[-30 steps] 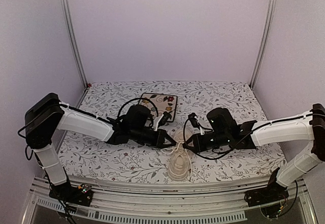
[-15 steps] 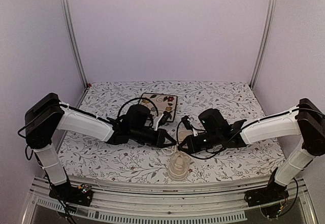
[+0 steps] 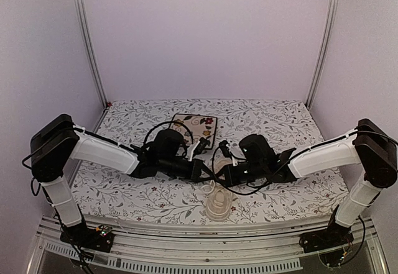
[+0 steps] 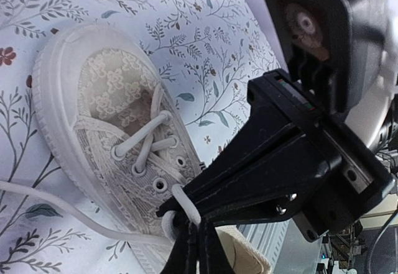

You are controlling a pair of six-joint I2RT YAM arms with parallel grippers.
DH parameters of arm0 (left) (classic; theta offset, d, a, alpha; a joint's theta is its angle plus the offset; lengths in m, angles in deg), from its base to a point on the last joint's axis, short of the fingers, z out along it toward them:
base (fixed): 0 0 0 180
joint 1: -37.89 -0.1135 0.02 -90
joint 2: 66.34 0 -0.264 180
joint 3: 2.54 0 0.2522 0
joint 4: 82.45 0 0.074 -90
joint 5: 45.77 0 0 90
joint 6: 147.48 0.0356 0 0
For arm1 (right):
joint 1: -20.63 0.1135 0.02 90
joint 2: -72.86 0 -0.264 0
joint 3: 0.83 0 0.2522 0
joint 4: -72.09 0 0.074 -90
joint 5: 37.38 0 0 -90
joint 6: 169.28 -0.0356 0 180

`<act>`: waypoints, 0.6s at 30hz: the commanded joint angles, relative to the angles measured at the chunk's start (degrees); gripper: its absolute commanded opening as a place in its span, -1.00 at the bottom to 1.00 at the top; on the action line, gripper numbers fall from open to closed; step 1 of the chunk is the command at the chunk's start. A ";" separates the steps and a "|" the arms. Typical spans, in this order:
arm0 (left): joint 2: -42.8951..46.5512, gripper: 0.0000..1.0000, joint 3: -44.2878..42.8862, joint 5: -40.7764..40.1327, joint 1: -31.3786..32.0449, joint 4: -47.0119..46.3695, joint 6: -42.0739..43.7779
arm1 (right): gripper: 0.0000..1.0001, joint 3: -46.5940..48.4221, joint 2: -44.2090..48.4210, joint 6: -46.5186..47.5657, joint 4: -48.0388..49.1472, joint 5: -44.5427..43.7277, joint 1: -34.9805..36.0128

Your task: Tie the shoes

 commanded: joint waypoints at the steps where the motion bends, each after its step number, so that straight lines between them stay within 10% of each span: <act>1: 0.75 -1.00 1.00 0.73 0.23 -1.36 -0.56 | -0.96 0.16 -1.04 -1.57 4.34 -2.33 0.79; 18: 3.30 -0.29 -0.11 -6.45 -4.15 4.27 1.31 | -0.96 -3.01 0.80 -1.60 4.50 -2.83 0.93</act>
